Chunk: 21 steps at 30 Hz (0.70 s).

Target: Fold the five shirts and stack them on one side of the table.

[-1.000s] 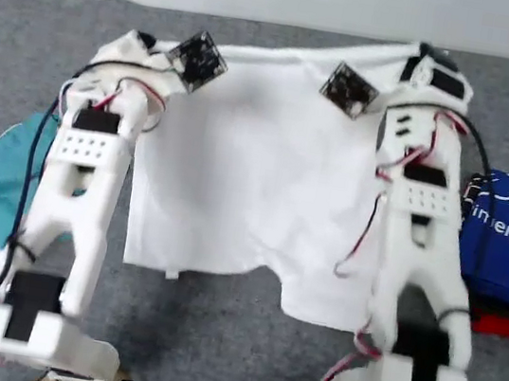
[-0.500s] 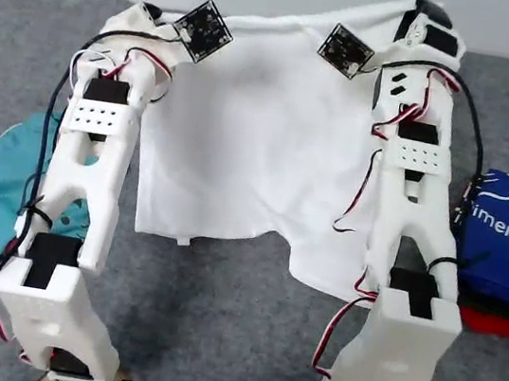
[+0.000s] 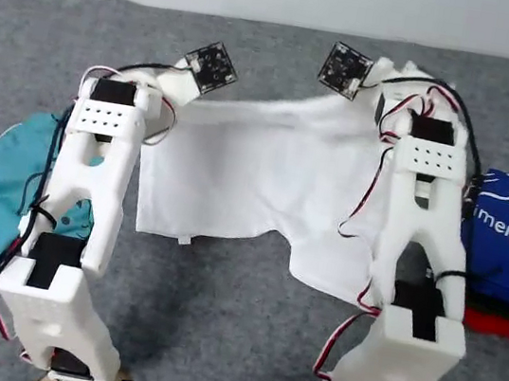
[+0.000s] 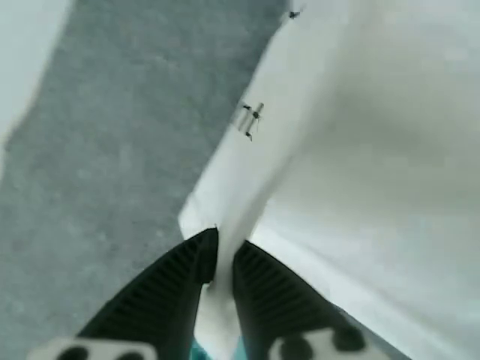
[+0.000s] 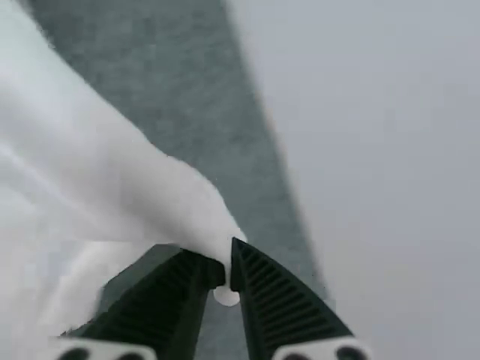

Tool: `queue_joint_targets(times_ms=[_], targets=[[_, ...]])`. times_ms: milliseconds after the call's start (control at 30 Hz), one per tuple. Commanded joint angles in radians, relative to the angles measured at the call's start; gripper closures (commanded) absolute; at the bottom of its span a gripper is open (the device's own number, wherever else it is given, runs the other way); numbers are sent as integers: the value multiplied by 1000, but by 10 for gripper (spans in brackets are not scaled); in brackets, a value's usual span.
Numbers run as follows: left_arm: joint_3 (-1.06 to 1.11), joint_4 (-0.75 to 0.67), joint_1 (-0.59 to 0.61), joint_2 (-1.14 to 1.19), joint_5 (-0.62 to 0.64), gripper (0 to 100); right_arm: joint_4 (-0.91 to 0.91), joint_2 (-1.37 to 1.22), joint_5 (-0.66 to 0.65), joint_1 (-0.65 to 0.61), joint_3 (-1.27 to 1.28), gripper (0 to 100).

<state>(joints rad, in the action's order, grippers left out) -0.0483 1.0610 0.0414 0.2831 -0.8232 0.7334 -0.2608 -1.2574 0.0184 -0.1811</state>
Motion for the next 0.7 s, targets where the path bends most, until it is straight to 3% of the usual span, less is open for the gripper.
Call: queue_joint_targets(times_ms=[0,233,667], targets=[[-45,89,-5,-6,-6,994,208,116,38,15,-18,989],[-45,259,-5,-5,-21,994,526,130,41,13,-18,989],[-41,433,-6,78,-164,993,809,142,43,19,-25,989]])
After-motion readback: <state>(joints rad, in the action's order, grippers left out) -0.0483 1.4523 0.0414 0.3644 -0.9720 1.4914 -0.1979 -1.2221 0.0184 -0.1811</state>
